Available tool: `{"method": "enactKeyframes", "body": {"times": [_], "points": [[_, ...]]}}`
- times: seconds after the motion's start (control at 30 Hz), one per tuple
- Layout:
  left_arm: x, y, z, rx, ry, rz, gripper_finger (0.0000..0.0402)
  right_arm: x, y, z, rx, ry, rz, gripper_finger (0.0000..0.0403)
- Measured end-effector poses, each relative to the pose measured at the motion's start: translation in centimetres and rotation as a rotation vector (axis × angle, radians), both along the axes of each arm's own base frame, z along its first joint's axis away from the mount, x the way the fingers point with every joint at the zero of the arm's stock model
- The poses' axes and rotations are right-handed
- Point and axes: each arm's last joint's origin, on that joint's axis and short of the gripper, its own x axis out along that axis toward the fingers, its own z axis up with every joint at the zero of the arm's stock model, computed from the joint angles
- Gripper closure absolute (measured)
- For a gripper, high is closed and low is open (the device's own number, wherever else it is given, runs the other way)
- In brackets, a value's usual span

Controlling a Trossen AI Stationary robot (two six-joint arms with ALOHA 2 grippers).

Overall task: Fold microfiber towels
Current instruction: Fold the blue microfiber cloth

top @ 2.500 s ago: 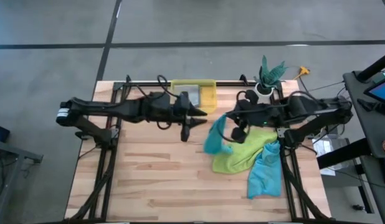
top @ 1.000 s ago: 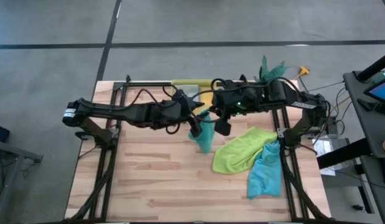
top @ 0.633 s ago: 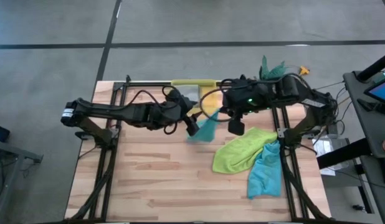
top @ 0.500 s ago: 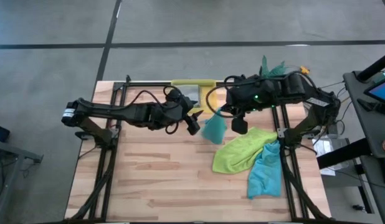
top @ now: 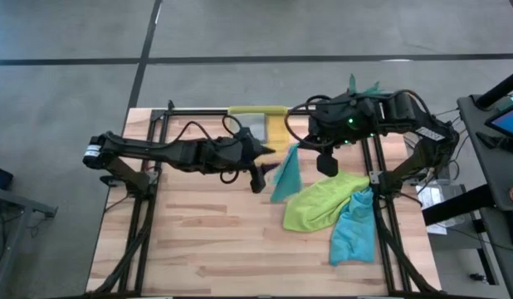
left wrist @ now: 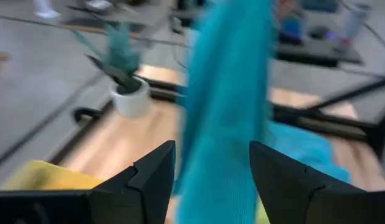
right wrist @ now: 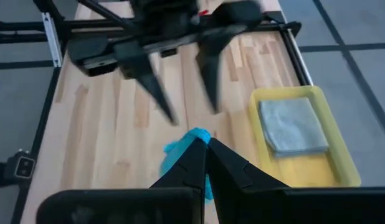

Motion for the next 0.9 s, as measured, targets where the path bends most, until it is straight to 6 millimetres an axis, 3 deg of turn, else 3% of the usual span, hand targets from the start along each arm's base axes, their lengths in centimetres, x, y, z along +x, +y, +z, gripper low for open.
{"method": "enactKeyframes", "body": {"times": [0.27, 0.57, 0.73, 0.9], "points": [[-0.2, -1.1, -1.8, -0.021, 0.165, -0.139, 0.021, -0.2, -1.4, 0.3, 0.057, -0.034, -0.111, 0.0394], [-0.2, -2.7, -2.7, 0.009, 0.195, -0.234, 0.021, -0.1, -2.2, 0.5, 0.089, -0.063, -0.171, 0.0394], [0.7, -2.9, -4.7, 0.092, 0.204, -0.151, 0.021, -0.1, -2.2, 0.5, 0.089, -0.063, -0.172, 0.0394], [2.2, -3.6, -5.6, 0.207, 0.16, -0.169, 0.021, -0.2, -2.2, 0.6, 0.084, -0.061, -0.166, 0.0394]]}}
